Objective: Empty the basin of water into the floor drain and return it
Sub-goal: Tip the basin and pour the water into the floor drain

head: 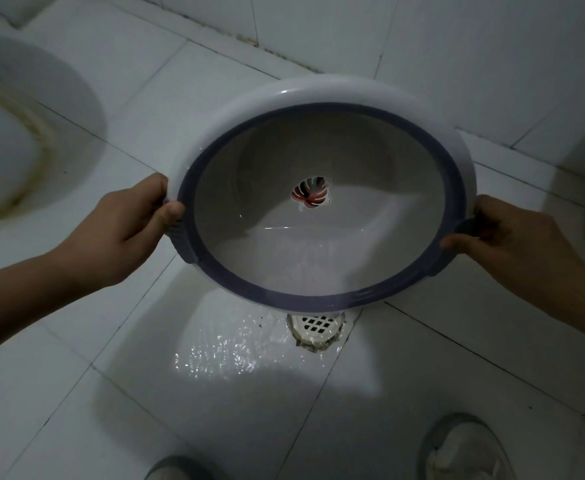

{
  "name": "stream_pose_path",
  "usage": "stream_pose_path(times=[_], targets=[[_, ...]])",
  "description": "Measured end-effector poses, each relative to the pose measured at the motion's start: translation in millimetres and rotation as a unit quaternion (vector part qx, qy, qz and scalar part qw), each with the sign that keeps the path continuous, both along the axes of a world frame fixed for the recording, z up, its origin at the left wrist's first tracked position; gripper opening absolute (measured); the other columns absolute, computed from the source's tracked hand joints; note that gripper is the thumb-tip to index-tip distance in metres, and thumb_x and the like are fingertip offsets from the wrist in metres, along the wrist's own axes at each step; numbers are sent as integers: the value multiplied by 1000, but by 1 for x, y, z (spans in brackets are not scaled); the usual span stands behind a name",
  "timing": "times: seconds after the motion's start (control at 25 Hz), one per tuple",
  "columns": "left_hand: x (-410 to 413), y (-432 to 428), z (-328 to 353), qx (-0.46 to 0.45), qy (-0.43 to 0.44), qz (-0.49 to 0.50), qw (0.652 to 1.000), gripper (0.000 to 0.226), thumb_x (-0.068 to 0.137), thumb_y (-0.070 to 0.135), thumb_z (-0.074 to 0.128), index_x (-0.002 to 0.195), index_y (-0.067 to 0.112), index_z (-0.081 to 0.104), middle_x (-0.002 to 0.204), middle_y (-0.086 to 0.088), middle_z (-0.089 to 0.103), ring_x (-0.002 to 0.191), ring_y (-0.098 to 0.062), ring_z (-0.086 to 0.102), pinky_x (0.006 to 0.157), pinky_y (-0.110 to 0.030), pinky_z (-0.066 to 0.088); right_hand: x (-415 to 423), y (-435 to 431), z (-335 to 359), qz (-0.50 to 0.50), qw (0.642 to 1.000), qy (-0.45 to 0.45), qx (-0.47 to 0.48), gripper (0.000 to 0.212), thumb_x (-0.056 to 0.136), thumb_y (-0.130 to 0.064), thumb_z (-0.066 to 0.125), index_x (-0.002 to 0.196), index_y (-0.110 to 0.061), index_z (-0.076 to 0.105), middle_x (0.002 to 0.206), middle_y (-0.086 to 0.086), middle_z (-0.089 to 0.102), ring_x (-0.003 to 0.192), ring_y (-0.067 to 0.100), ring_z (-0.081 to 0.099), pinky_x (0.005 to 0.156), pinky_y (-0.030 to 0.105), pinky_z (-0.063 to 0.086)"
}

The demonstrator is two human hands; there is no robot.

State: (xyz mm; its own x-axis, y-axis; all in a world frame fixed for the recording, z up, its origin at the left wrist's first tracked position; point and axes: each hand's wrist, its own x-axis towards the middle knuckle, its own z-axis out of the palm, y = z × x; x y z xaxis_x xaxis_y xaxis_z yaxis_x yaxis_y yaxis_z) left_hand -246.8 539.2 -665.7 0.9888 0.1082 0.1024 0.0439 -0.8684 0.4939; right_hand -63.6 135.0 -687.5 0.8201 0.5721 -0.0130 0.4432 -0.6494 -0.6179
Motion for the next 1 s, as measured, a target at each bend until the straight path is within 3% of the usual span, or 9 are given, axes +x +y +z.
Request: stream_pose_path(times=[0.12, 0.24, 0.4, 0.52, 0.64, 0.8, 0.88, 1.0], targets=[[-2, 1, 0, 0, 7, -19, 1000, 51, 95, 51, 32, 89, 5, 52, 73, -13, 61, 63, -32, 60, 57, -40, 48, -6, -4, 2, -4, 1000, -13, -20, 32, 83, -28, 73, 71, -37, 46, 71, -33, 60, 63, -13, 55, 50, 5, 39], [-4, 4, 0, 1, 13, -33, 999, 53, 95, 53, 33, 90, 4, 52, 68, -8, 59, 59, -26, 58, 54, -38, 47, -7, -9, 0, -21, 999, -14, -47, 19, 82, -34, 71, 79, -29, 53, 70, -17, 64, 69, -2, 58, 51, 17, 40], [-11, 11, 1, 4, 8, -71, 997, 54, 97, 56, 33, 94, 7, 55, 71, 1, 60, 63, -13, 55, 54, -32, 45, -10, -12, -1, -23, 997, 7, -67, 23, 80, -35, 70, 96, -21, 61, 81, -26, 65, 77, -2, 64, 63, 18, 45], [-15, 16, 2, -6, 14, -94, 995, 50, 97, 54, 34, 103, 10, 58, 82, 2, 67, 73, -9, 60, 60, -34, 50, -16, -11, 2, -4, 998, -4, -61, 22, 82, -33, 72, 97, -23, 62, 81, -29, 61, 80, -26, 54, 59, 12, 38], [-17, 16, 6, -9, 0, -123, 992, 50, 99, 51, 35, 107, 8, 59, 87, 2, 71, 78, 7, 60, 65, -17, 47, -22, -14, 2, 22, 999, -16, -42, 27, 80, -36, 68, 94, -13, 64, 78, -15, 66, 81, -31, 50, 64, -1, 41], [-20, 9, 15, -18, -7, -163, 986, 35, 101, 44, 36, 112, 19, 58, 101, 28, 63, 76, 29, 49, 68, 4, 35, -28, -19, 2, 45, 997, -42, -48, 21, 78, -19, 75, 90, -4, 66, 72, -4, 63, 82, -17, 52, 68, -10, 33], [-20, 3, 22, -32, 19, -197, 980, 22, 101, 41, 37, 118, 36, 51, 107, 45, 52, 78, 31, 46, 69, 7, 32, -31, -22, 5, 43, 997, -34, -45, 25, 80, -31, 69, 91, -8, 66, 73, -6, 62, 86, -9, 54, 67, -9, 35], [-22, 1, 25, -17, 34, -223, 974, 22, 102, 41, 36, 119, 36, 49, 109, 51, 46, 78, 24, 50, 69, 8, 30, -39, -21, 7, 48, 997, -19, -55, 39, 89, -56, 56, 97, -18, 61, 74, -13, 56, 89, -2, 55, 69, -11, 33]])
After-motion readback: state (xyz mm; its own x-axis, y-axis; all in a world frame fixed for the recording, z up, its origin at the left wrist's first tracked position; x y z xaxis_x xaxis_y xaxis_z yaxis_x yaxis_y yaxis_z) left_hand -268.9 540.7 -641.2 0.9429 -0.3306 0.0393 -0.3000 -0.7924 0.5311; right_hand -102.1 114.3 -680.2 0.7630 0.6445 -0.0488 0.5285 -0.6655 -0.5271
